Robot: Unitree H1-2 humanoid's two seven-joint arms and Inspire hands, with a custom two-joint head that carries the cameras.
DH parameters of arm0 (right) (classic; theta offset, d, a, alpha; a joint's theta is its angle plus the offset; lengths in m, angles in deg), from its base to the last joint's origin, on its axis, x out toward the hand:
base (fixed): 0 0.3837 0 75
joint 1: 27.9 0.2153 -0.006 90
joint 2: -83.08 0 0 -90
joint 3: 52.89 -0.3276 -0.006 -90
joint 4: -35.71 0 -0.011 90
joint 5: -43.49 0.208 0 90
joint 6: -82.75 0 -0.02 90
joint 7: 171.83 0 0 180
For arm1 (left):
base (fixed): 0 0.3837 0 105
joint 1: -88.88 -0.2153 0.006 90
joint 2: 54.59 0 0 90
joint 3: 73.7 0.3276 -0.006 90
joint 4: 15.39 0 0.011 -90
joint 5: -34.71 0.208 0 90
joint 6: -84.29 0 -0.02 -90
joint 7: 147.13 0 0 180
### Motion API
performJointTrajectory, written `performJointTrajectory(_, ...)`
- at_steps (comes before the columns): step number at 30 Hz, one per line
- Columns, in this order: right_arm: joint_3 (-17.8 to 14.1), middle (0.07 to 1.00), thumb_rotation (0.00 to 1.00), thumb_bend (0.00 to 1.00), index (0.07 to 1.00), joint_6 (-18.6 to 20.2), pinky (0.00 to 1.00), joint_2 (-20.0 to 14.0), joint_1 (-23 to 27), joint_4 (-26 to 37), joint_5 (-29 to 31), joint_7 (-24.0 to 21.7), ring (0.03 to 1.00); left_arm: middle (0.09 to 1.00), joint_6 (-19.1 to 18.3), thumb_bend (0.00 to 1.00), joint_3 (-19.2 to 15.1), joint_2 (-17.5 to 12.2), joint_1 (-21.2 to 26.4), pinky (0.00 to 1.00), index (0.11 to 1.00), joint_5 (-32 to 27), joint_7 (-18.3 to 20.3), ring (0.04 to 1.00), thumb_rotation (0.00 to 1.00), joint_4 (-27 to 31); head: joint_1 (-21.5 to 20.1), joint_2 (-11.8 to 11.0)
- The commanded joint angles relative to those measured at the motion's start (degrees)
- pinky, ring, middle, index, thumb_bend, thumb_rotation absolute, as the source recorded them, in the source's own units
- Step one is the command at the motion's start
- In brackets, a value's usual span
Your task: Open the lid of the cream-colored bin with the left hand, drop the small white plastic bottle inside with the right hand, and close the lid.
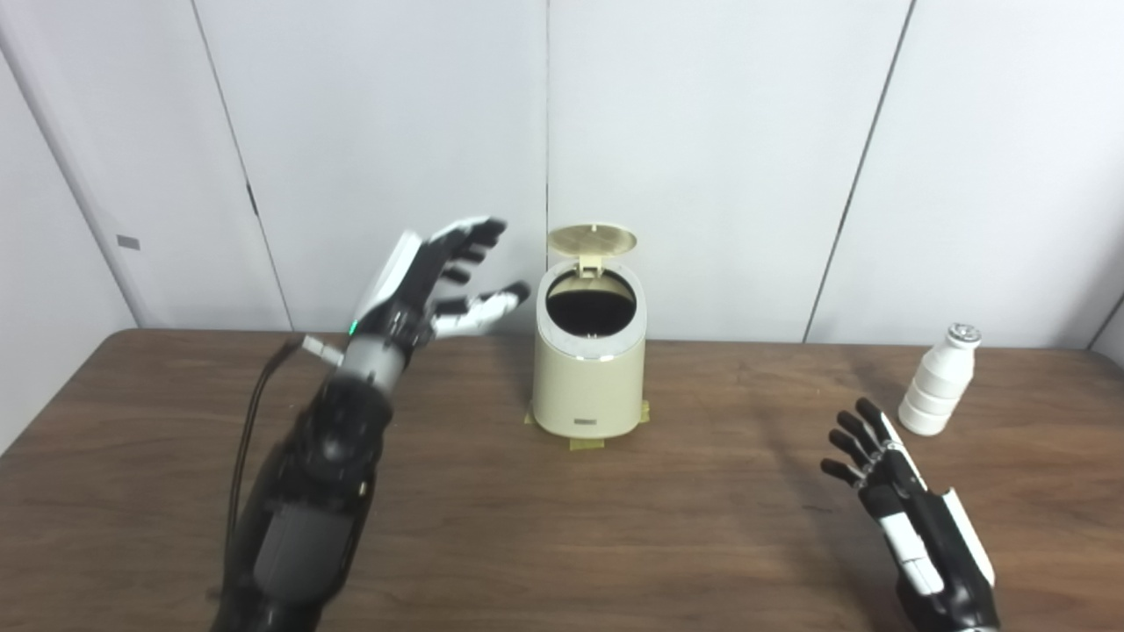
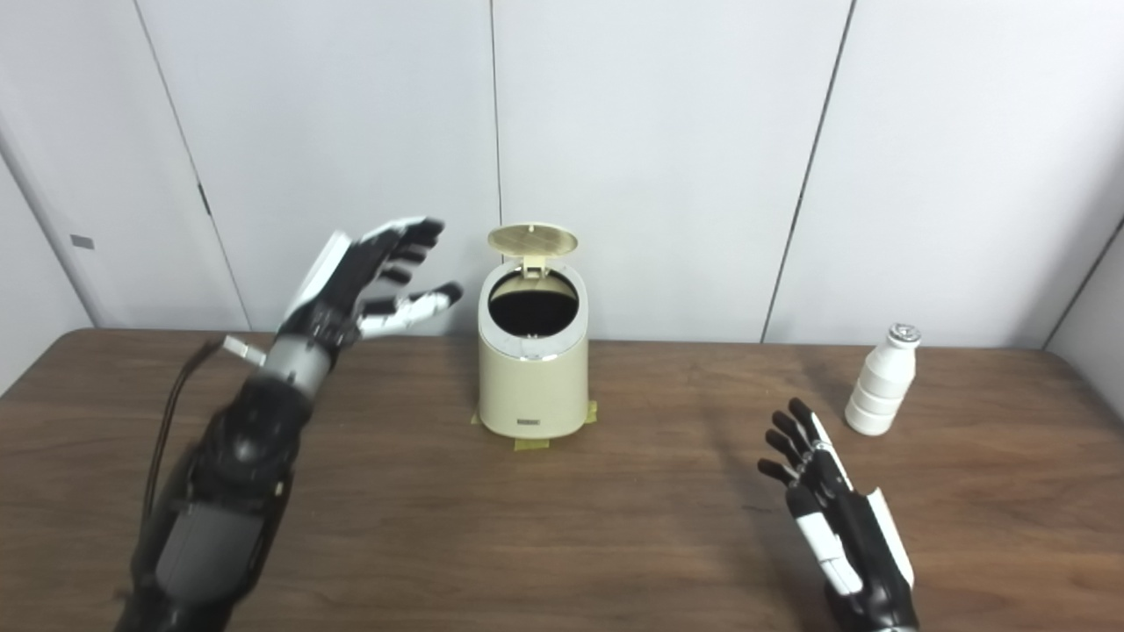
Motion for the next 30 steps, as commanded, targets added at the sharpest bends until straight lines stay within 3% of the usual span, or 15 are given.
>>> performJointTrajectory(1, 2.53, 0.940, 0.84, 0.58, 0.959, -0.57, 0.82, 4.50, -7.75, -8.02, 0.45, 0.39, 0.920, 0.827, 2.47, 0.61, -1.28, 0.67, 1.07, 0.73, 0.850, -1.40, -2.72, 0.799, 0.32, 4.19, 0.03, 0.08)
performJointTrajectory(11, 2.58, 0.933, 0.85, 0.62, 0.951, 0.02, 0.82, 4.55, -8.21, -6.72, -0.43, 1.03, 0.912, 0.845, 0.85, 0.53, -3.31, 2.47, -8.33, 0.76, 0.873, -5.68, -3.17, 0.817, 0.33, 9.60, -0.30, 0.21)
performJointTrajectory(15, 2.01, 0.909, 0.81, 0.62, 0.918, -3.23, 0.78, 5.25, -8.78, -5.37, -3.61, 3.67, 0.883, 0.836, 1.18, 0.50, -3.76, 2.95, -11.54, 0.73, 0.869, -6.23, -3.63, 0.805, 0.35, 10.57, -0.26, 0.70)
performJointTrajectory(21, 0.69, 0.853, 0.60, 0.61, 0.868, -4.34, 0.71, 6.02, -8.96, -0.63, -10.00, 9.08, 0.806, 0.843, 1.15, 0.49, -4.87, 4.21, -15.65, 0.76, 0.878, -10.06, -2.85, 0.821, 0.46, 11.39, -0.16, 1.02)
performJointTrajectory(25, 0.10, 0.872, 0.38, 0.62, 0.869, -1.74, 0.74, 5.30, -8.70, 2.84, -8.44, 9.42, 0.821, 0.869, 0.20, 0.47, -4.89, 4.43, -17.69, 0.78, 0.912, -11.78, -2.18, 0.837, 0.60, 12.56, -0.28, 1.38)
performJointTrajectory(30, -1.48, 0.859, 0.28, 0.70, 0.851, -0.80, 0.75, 3.53, -7.86, 5.71, -10.22, 10.89, 0.818, 0.885, -2.64, 0.45, -5.26, 4.34, -19.19, 0.79, 0.930, -14.37, -1.22, 0.843, 0.76, 14.02, -1.42, 1.79)
